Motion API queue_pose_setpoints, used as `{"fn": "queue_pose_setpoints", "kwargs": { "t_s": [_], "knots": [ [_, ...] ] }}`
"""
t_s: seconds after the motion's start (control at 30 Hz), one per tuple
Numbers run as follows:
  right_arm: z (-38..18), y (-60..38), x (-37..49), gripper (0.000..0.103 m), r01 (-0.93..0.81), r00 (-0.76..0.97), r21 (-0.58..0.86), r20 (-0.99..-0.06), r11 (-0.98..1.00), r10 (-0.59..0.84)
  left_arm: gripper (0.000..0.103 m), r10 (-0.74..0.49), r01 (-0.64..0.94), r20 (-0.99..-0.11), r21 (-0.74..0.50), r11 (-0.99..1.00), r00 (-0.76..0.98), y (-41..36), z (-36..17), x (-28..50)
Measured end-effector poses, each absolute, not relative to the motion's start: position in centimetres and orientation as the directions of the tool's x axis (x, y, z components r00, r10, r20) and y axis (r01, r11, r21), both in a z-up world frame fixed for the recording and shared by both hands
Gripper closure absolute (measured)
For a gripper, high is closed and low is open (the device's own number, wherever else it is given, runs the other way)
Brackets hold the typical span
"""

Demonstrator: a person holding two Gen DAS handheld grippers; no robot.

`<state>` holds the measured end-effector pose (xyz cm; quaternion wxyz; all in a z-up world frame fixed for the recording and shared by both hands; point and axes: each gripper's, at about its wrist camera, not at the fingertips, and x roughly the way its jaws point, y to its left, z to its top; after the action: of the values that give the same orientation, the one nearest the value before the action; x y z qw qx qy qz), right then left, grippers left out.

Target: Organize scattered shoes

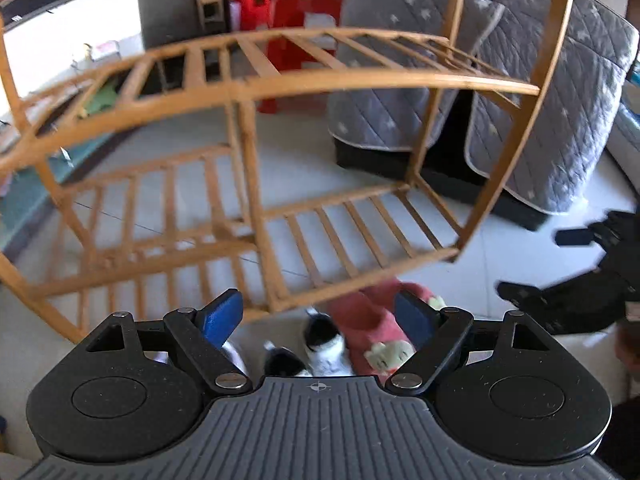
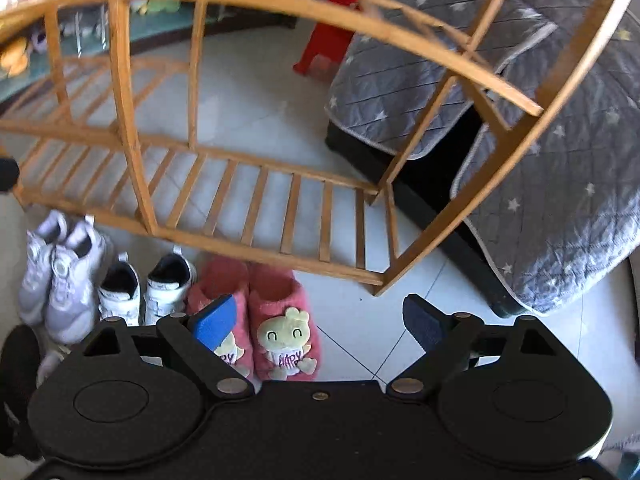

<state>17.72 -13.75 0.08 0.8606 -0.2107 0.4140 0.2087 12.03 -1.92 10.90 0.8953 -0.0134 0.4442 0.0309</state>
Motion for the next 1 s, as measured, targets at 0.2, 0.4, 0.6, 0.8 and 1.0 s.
{"fn": "queue_pose_setpoints", "kwargs": {
  "t_s": [0.2, 0.4, 0.6, 0.8, 1.0],
  "knots": [
    [-2.7, -11.1, 19.9, 0.019, -0.623, 0.513, -0.186, -0.831, 0.76, 0.217, 0.02, -0.014, -0.133, -0.867, -0.092, 0.987, 0.499, -0.6, 8.2, 12.8],
    [-7.0, -8.3, 24.4, 0.02, -0.679, 0.41, -0.112, -0.878, 0.725, 0.248, 0.02, 0.027, -0.201, -0.898, -0.069, 0.977, 0.438, 0.6, 6.3, 14.3],
    [-11.9, -6.9, 28.8, 0.02, -0.654, 0.238, 0.035, -0.939, 0.756, 0.249, 0.02, 0.061, -0.242, -0.916, -0.04, 0.97, 0.397, 1.7, 5.9, 16.1],
    [-16.0, -4.7, 30.6, 0.02, -0.715, 0.201, -0.013, -0.961, 0.699, 0.189, 0.02, -0.008, -0.242, -0.946, -0.092, 0.966, 0.325, 1.2, 4.7, 16.7],
    [-20.4, -4.2, 32.8, 0.02, -0.712, 0.106, 0.014, -0.986, 0.702, 0.126, 0.02, 0.04, -0.269, -0.956, -0.042, 0.962, 0.291, 1.5, 3.9, 17.0]
  ]
}}
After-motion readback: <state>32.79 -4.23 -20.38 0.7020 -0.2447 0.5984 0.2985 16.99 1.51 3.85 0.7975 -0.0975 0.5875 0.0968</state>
